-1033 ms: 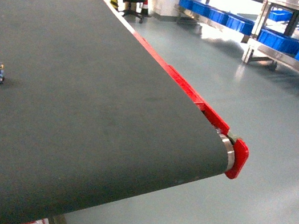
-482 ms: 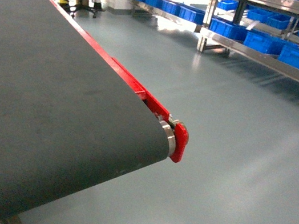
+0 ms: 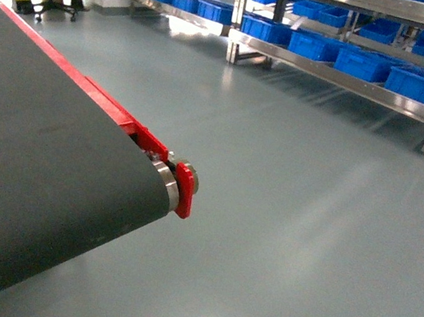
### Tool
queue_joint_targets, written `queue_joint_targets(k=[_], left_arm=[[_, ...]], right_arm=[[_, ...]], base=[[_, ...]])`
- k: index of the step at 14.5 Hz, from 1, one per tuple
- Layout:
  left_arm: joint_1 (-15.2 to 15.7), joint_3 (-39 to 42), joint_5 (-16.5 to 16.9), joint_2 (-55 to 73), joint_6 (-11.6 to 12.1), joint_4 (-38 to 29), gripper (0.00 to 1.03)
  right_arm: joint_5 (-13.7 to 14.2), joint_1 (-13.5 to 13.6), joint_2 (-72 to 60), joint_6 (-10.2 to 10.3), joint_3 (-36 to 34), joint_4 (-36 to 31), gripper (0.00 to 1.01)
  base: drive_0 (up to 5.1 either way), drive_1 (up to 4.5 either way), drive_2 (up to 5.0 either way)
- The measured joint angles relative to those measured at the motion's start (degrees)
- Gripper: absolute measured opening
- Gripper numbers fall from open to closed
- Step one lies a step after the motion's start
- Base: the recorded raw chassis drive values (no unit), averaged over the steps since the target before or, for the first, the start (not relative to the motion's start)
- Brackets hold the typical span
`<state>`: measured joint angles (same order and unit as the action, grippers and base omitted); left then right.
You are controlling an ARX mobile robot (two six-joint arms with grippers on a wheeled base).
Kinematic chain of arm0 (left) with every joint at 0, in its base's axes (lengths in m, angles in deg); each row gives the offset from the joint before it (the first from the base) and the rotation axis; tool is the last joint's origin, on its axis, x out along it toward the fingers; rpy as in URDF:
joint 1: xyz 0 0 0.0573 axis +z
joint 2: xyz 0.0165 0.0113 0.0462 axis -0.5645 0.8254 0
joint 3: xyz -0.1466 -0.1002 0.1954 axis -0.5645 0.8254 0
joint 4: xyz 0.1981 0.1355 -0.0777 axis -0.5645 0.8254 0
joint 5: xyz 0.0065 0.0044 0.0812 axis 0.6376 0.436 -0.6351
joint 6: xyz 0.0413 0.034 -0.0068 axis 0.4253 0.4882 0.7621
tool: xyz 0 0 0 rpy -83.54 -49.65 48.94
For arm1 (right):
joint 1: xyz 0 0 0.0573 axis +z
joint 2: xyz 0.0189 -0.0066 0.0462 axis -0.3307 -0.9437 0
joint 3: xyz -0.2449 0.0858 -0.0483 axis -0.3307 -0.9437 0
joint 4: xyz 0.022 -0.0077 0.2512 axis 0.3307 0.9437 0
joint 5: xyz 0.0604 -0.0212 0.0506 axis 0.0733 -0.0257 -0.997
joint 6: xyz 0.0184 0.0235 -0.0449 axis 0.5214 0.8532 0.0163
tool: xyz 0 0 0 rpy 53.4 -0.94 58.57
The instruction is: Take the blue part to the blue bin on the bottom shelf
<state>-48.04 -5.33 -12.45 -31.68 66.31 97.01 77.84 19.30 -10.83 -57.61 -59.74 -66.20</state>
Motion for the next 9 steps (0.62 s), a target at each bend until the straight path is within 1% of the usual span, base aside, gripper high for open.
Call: queue_joint_targets(k=[9], left_arm=[[0.0,-0.02,0.0,0.02,0.0,-0.02,0.44]], right_arm=[[0.0,0.0,0.0,0.02,0.0,0.0,0.98]], base=[[-1.6,-1.63,-1.6]])
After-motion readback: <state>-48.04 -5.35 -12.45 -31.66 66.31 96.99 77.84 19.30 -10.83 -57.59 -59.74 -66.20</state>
